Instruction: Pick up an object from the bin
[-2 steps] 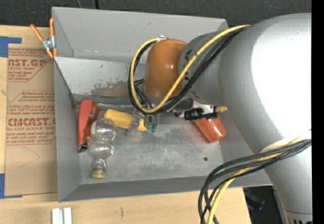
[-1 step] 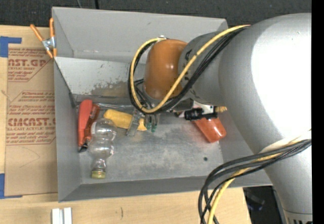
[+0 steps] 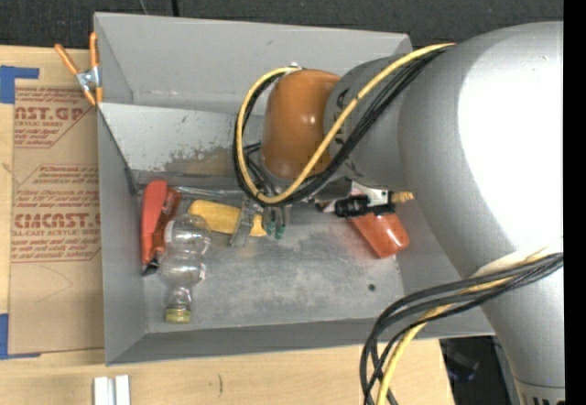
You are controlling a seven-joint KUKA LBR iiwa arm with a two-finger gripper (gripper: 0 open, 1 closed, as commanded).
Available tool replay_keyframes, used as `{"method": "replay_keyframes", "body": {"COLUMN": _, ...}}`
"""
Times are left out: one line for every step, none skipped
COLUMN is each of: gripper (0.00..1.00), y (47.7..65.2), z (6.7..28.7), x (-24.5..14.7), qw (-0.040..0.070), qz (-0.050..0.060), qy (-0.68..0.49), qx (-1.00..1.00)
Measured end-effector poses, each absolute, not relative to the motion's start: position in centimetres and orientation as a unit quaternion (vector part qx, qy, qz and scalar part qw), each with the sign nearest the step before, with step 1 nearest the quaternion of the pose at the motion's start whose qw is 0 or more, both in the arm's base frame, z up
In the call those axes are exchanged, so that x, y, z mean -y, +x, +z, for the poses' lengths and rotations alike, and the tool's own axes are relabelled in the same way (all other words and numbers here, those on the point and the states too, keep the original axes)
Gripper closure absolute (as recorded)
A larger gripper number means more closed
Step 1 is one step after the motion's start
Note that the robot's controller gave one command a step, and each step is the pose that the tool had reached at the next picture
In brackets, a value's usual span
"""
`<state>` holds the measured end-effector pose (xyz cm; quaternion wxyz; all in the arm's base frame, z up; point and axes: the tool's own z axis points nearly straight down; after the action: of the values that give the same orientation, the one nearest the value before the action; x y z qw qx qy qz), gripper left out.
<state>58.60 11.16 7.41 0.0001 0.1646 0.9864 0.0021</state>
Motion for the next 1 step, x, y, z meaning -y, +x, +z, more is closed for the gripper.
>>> {"method": "replay_keyframes", "body": {"gripper": 1.0, "y": 58.48, "z": 9.3, "x": -11.15, "qw": -0.001, "qz": 0.002, "qy": 0.165, "qx": -0.986}}
